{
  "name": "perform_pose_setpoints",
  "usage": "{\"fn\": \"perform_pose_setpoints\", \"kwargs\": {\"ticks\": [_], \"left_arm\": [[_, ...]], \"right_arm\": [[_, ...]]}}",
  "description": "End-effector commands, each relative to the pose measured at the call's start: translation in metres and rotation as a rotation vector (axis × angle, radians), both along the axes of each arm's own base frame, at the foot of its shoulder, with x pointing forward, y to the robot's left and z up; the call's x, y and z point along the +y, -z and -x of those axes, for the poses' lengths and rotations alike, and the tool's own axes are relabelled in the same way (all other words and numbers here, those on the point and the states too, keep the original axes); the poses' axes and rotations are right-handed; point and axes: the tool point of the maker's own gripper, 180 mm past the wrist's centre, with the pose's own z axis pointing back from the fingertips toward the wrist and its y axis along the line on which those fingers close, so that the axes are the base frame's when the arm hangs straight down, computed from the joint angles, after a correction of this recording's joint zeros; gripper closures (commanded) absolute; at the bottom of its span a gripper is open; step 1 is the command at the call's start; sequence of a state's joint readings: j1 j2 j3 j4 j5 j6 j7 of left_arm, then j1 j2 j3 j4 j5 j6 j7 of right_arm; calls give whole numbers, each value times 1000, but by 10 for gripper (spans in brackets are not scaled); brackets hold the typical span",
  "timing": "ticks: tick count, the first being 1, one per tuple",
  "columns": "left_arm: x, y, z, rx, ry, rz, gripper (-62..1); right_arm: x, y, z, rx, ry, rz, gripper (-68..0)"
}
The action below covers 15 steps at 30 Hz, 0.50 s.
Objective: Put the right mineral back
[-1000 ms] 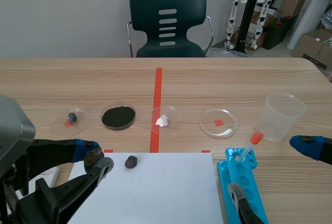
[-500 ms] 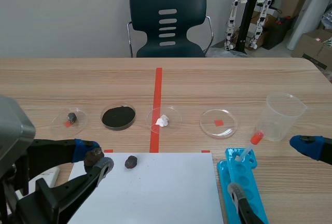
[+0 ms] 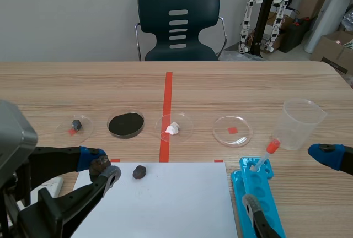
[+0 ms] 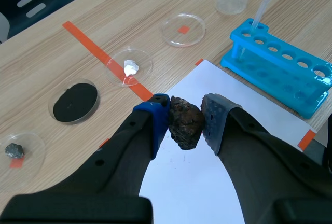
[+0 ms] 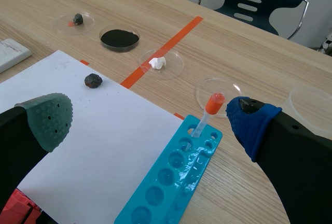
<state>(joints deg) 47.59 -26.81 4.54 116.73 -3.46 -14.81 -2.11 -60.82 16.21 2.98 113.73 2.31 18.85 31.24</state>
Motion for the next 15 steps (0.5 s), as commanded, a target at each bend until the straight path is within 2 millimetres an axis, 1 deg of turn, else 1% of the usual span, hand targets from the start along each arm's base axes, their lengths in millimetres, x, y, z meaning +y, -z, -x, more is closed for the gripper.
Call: {"fn": "perform_pose_setpoints", "kwargs": {"ticks": [1,15], "left_arm": [[-2,-9,-3,-27,-6,27,-98],[-2,-10,-5,-34,-4,22,-98]], "right_arm": [[-1,-7,-3,-26,0,-8,-623],[-1,-7,-3,-26,0,-8,-623]]}}
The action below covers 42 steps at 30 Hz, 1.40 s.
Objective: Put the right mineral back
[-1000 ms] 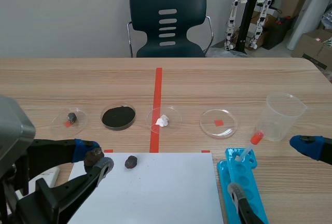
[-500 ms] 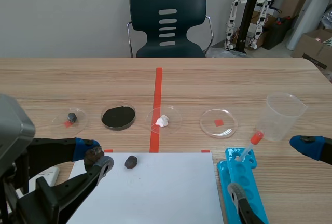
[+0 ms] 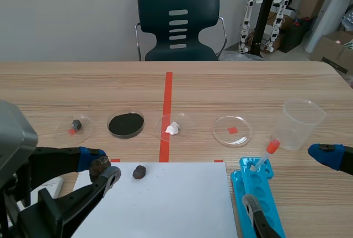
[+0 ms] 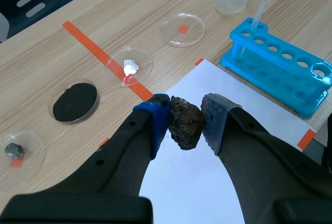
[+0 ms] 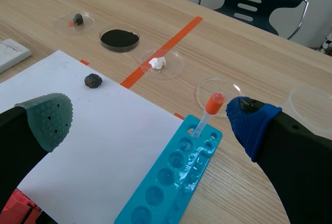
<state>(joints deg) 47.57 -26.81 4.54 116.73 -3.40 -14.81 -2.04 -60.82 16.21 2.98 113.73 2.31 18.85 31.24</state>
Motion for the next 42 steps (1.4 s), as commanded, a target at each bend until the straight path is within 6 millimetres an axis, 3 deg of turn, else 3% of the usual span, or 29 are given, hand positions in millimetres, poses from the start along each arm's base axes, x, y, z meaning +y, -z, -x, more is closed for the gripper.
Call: {"fn": "perform_pose_setpoints", "kwargs": {"ticks": [1,9,19,29,42], "left_arm": [[-3,-9,-6,-32,-4,17,-98],[-13,1,-27,-47,23,-1,-98],[-23,63,-62,112,34,-176,-98],[-80,84,-80,193,108,-192,-98],[-114,111,-104,288,94,-171,-98]], "right_arm": [[-1,-7,-3,-26,0,-8,-623],[-1,-7,-3,-26,0,-8,-623],[-1,-7,-3,-26,0,-8,-623],[-1,-7,-3,-26,0,-8,-623],[-1,-7,-3,-26,0,-8,-623]]}}
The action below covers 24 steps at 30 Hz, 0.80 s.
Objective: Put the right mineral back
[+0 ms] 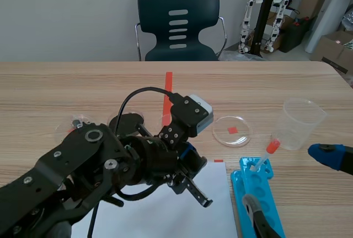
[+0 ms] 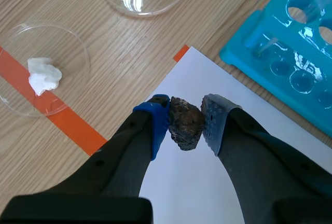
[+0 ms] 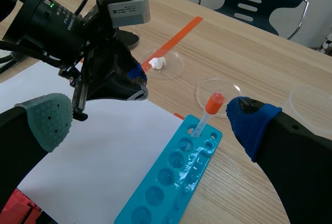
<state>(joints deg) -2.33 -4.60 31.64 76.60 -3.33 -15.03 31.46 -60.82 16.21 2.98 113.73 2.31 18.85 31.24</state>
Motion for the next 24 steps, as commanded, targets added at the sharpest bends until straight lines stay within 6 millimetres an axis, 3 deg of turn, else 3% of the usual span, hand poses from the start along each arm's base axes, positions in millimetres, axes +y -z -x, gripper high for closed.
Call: {"fn": "perform_pose_setpoints", "kwargs": {"ticks": [1,7,13,24], "left_arm": [[-3,-5,-6,-16,-2,13,-98],[-6,12,-15,12,-5,-31,-98],[-15,25,-6,36,23,-56,-98],[-31,20,0,7,68,-34,-98]], "right_arm": [[-1,-7,-3,-26,0,-8,-623],[-1,-7,-3,-26,0,-8,-623],[-1,-7,-3,-26,0,-8,-623],[-1,-7,-3,-26,0,-8,-623]]}}
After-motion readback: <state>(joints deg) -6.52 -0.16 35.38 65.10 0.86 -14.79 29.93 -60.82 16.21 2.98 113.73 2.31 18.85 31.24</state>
